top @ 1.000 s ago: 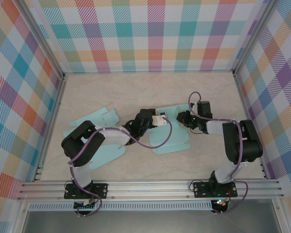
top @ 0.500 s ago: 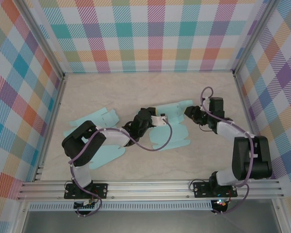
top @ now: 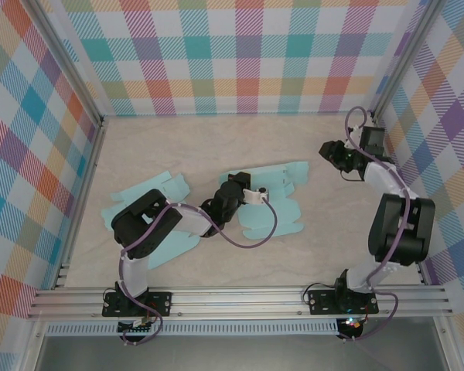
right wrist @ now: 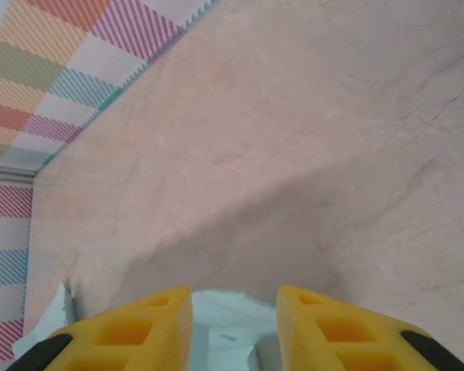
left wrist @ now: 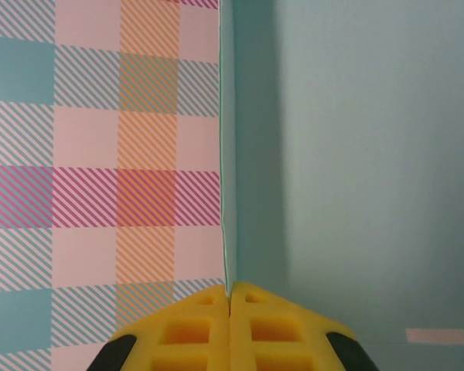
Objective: Fold the paper box
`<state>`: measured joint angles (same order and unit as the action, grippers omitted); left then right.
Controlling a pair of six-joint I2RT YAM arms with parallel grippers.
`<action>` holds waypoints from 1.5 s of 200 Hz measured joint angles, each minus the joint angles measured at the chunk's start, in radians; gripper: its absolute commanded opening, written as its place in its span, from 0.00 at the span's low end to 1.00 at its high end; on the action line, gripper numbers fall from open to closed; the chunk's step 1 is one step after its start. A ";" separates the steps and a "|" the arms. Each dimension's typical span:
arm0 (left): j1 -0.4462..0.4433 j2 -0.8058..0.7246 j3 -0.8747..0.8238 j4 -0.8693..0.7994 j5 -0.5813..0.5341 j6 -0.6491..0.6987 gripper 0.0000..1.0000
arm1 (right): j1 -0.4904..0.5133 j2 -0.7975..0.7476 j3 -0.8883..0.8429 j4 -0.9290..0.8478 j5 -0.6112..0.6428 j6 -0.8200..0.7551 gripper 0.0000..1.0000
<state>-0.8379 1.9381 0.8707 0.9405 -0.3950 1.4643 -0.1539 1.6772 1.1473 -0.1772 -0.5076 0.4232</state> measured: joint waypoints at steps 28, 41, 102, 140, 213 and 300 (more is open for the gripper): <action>-0.005 0.004 -0.004 0.028 -0.004 0.030 0.00 | -0.004 0.203 0.138 -0.038 -0.043 -0.044 0.29; -0.006 0.004 -0.004 0.035 -0.004 0.037 0.00 | -0.005 0.286 0.184 -0.042 -0.072 -0.052 0.28; -0.006 0.023 -0.004 0.058 -0.016 0.075 0.00 | 0.029 0.391 0.203 -0.045 -0.181 -0.084 0.30; -0.006 0.049 -0.004 0.089 -0.029 0.101 0.00 | 0.047 0.375 0.156 -0.019 -0.241 -0.105 0.30; -0.006 0.060 0.006 0.113 -0.036 0.132 0.00 | 0.073 0.171 -0.029 0.006 -0.264 -0.136 0.33; -0.005 0.103 0.023 0.163 -0.052 0.165 0.00 | 0.165 0.052 -0.180 0.063 -0.163 -0.148 0.33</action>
<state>-0.8429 2.0415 0.8936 1.1034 -0.4473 1.6291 0.0113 1.7290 0.9672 -0.1139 -0.6704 0.2752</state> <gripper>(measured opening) 0.049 0.335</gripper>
